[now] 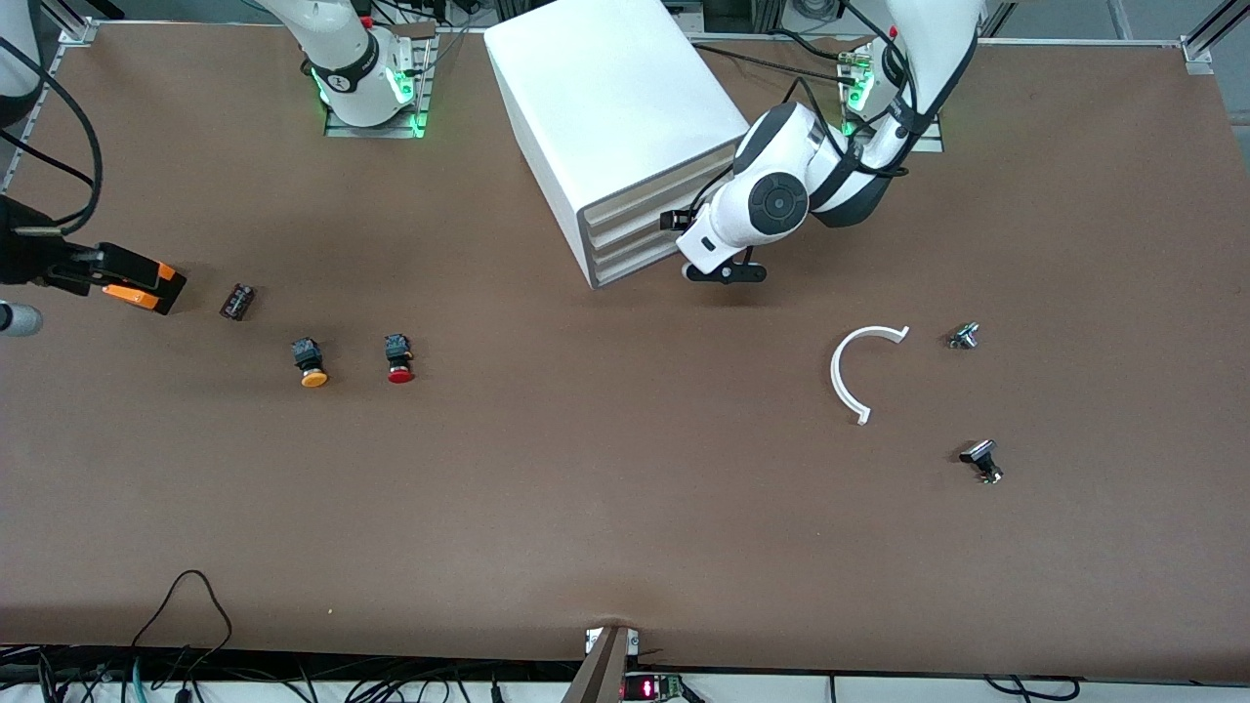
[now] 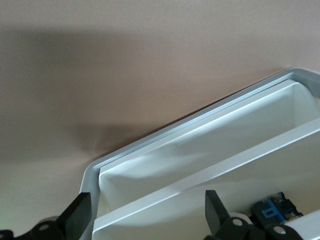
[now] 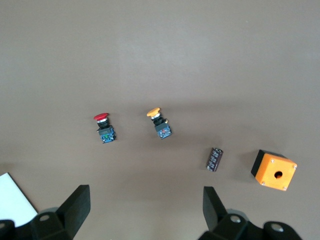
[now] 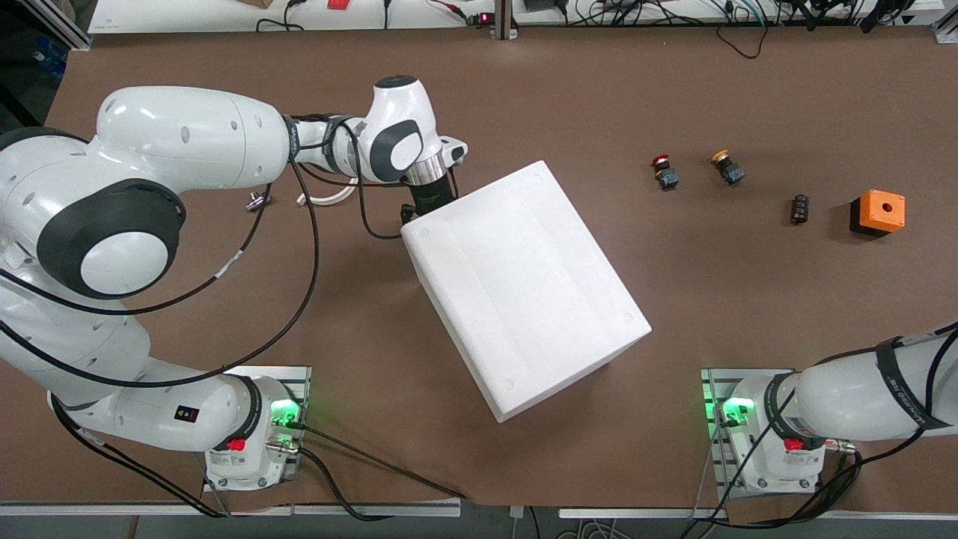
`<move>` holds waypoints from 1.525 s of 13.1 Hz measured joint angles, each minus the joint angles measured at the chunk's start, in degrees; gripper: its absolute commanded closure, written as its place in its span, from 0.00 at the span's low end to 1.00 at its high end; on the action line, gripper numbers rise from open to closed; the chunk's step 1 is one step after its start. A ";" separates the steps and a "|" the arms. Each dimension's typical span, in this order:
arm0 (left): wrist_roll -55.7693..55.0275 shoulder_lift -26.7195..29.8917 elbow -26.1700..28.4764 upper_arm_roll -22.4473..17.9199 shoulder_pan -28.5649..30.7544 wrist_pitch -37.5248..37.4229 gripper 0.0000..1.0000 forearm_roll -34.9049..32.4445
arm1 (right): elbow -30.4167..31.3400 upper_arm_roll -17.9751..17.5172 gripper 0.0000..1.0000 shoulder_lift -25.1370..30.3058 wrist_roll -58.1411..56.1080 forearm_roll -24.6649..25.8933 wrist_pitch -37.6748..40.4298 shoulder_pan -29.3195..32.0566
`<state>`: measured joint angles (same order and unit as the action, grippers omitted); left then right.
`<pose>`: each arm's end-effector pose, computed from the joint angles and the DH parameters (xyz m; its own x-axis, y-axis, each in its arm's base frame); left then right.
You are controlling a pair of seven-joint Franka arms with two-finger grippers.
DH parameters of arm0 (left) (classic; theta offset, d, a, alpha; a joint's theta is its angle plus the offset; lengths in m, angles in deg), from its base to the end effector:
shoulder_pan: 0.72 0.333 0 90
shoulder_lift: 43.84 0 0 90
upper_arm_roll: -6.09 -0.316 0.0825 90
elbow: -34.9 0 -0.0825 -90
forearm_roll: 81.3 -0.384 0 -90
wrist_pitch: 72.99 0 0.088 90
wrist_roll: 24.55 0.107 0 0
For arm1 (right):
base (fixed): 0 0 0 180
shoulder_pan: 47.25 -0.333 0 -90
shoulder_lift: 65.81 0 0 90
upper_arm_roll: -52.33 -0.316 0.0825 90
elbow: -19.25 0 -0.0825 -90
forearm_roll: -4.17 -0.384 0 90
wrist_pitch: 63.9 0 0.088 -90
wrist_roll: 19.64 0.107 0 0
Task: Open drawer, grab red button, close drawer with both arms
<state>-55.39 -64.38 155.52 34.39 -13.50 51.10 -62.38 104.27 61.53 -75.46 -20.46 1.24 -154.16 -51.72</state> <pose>0.4082 -0.3717 0.2510 0.8943 0.0068 -0.4474 0.0881 -0.9830 0.1611 0.6018 -0.0366 0.5694 0.9949 -0.0680 -0.0744 -0.0700 -0.9972 -0.0252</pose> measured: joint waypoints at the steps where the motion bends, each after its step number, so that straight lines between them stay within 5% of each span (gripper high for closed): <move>1: 0.02 0.00 0.00 0.00 0.06 -0.26 0.00 0.00 | 0.06 0.41 0.00 0.02 0.11 0.00 -0.05 0.05; 5: 0.00 1.57 -1.04 -1.42 3.55 2.99 0.00 0.00 | 0.45 0.76 0.00 -0.03 -0.09 0.03 -0.71 0.13; 10: 1.00 6.56 -9.70 -10.82 11.49 3.44 0.00 -0.29 | 0.46 0.63 0.00 -0.03 -1.49 0.04 -2.10 0.08; 12: 2.46 9.61 -11.45 -13.60 11.77 2.03 0.00 -5.89 | 0.47 0.55 0.00 -0.03 -1.54 0.04 -2.05 -0.02; 14: 4.33 13.71 -14.32 -15.39 11.81 -4.08 0.00 -13.02 | 0.48 0.61 0.00 -0.04 -1.56 0.04 -1.34 0.02; 17: 5.89 19.19 -22.18 -18.17 11.81 -19.41 0.00 -16.50 | 0.56 0.62 0.00 -0.34 -1.66 0.05 -1.14 0.04; 20: 11.31 21.09 -26.09 -20.51 11.88 -26.22 0.00 -20.66 | 0.57 0.54 0.00 -1.32 -1.79 0.85 -1.54 -0.06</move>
<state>-44.08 -43.28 129.43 13.88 -1.62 24.88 -83.04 104.84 62.08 -76.78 -22.25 2.09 -155.70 -51.78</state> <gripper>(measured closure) 0.000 0.000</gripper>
